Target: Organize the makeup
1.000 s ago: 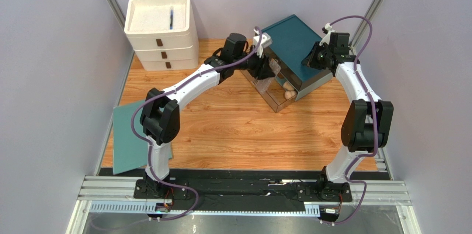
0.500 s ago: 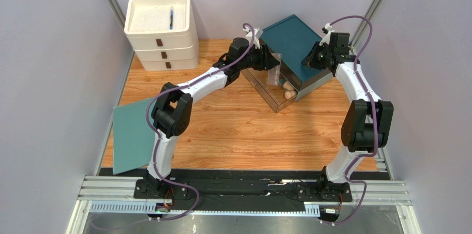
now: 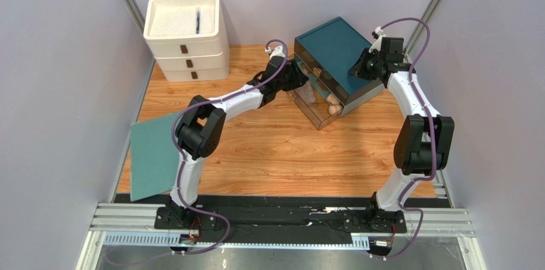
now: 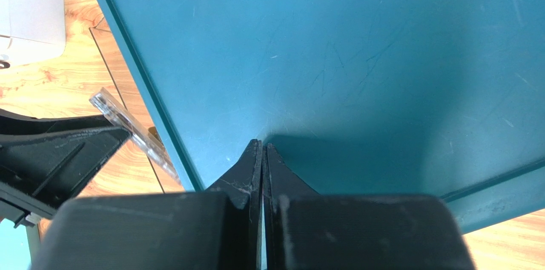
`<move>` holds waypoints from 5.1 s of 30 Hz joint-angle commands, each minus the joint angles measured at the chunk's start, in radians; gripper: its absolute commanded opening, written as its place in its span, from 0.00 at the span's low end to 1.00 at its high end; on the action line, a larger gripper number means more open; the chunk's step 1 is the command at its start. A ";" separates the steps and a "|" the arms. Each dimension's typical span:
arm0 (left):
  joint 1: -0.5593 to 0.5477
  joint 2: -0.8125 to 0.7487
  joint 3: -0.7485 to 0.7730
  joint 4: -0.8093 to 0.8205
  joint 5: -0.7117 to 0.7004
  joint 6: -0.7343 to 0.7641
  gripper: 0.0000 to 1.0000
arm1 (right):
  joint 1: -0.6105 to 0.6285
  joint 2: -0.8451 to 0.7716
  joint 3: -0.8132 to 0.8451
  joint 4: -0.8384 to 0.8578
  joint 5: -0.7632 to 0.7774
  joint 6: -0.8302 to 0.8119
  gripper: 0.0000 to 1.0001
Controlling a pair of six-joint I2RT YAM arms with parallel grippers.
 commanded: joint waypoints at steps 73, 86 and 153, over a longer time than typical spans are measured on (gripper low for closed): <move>0.063 0.006 -0.126 0.053 0.248 -0.494 0.00 | -0.013 0.099 -0.057 -0.272 0.059 -0.050 0.00; -0.055 0.247 0.269 0.008 0.278 -0.581 0.00 | -0.013 0.095 -0.053 -0.272 0.062 -0.051 0.00; -0.042 0.371 0.301 0.184 0.360 -0.592 0.00 | -0.046 0.114 -0.036 -0.277 0.064 -0.048 0.00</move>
